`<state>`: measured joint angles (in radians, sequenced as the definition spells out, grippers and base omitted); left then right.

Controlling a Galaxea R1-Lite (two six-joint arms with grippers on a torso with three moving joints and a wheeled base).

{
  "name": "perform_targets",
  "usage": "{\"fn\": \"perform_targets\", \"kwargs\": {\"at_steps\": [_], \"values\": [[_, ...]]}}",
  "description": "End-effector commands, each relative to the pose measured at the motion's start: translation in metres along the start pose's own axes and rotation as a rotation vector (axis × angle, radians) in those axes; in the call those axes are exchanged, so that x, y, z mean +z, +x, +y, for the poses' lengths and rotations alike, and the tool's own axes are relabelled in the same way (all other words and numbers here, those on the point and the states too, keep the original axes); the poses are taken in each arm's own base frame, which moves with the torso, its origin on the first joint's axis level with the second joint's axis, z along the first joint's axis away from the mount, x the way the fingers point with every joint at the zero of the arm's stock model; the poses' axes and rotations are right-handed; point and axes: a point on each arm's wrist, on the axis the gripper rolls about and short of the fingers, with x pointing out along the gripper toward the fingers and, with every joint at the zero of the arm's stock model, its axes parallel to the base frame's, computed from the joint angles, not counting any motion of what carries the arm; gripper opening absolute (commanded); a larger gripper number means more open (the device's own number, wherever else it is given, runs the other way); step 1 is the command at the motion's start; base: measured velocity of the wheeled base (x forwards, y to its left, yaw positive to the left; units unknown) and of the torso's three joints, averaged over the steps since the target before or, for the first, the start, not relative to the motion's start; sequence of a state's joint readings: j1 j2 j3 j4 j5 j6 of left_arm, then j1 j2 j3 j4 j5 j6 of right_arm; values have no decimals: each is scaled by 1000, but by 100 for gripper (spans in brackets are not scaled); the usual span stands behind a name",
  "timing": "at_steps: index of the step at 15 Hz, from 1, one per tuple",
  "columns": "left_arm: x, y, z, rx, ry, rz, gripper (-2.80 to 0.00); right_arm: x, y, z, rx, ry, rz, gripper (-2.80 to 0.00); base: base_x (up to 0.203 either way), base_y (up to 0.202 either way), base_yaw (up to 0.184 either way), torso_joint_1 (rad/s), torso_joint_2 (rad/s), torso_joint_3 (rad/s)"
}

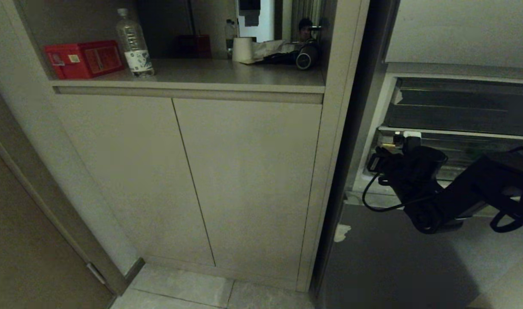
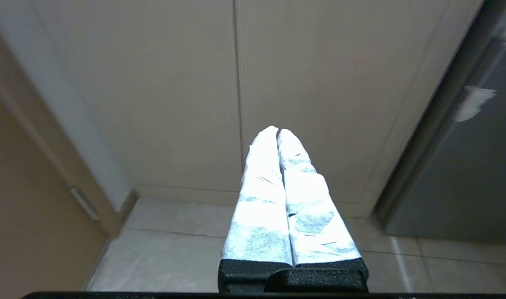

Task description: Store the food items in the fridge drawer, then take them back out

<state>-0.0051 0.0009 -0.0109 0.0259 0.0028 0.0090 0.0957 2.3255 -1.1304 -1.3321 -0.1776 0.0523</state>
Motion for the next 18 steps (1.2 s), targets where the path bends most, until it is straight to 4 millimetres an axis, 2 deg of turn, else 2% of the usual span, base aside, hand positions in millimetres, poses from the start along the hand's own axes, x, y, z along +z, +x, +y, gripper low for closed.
{"fn": "perform_targets", "kwargs": {"at_steps": [1,6,15,16,18], "values": [[0,0,0,1,0,1,-280,0,-2,12,24,5,-4,-280,0,0,0,0,0,0],[0,0,0,1,0,1,-280,10,-11,11,12,3,-1,-280,0,0,0,0,0,0],[0,0,0,1,0,1,-280,32,-85,1,21,-6,93,-280,0,0,0,0,0,0],[0,0,0,1,0,1,-280,34,-91,1,25,-6,96,-6,0,0,0,0,0,0],[0,0,0,1,0,1,-280,35,-100,1,29,-6,108,0,0,0,0,0,0,0]]}}
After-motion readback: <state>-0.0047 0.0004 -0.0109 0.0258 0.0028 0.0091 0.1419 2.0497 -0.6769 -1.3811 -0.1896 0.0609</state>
